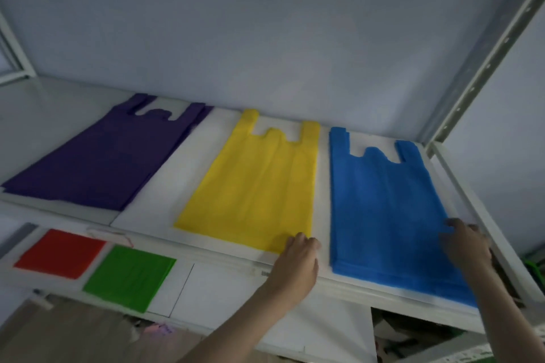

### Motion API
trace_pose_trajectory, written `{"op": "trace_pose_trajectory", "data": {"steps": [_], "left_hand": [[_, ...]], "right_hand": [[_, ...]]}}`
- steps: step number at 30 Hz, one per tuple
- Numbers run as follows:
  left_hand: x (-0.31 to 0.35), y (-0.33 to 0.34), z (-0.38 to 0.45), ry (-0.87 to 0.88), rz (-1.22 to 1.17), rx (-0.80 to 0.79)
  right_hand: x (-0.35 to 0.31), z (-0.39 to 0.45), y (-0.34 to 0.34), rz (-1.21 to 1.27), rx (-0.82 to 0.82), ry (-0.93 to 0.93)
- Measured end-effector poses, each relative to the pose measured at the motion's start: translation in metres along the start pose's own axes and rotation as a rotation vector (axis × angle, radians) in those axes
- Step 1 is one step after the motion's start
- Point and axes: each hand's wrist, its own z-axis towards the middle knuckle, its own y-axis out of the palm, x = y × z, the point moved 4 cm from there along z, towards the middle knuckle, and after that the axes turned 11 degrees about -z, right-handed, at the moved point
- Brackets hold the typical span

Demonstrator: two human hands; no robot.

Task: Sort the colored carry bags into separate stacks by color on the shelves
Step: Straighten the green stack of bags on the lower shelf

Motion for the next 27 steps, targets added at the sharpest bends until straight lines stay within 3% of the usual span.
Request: {"op": "trace_pose_trajectory", "data": {"steps": [2, 5, 8, 19, 27], "left_hand": [[-0.008, -0.018, -0.002, 0.095, 0.095, 0.041], [-0.023, -0.036, -0.011, 0.071, 0.289, -0.114], [-0.039, -0.057, -0.015, 0.083, 0.380, -0.086], [-0.100, -0.137, -0.075, -0.085, 0.341, 0.013], [-0.186, -0.154, -0.180, -0.212, 0.222, 0.054]], "right_hand": [[-0.018, -0.027, 0.000, -0.017, 0.012, -0.076], [-0.046, -0.067, 0.005, 0.026, 0.059, -0.150], [-0.076, -0.105, 0.007, 0.063, 0.067, -0.189], [-0.157, -0.215, 0.012, 0.113, 0.042, -0.428], [-0.219, -0.301, 0.069, 0.118, -0.072, -0.612]]}}
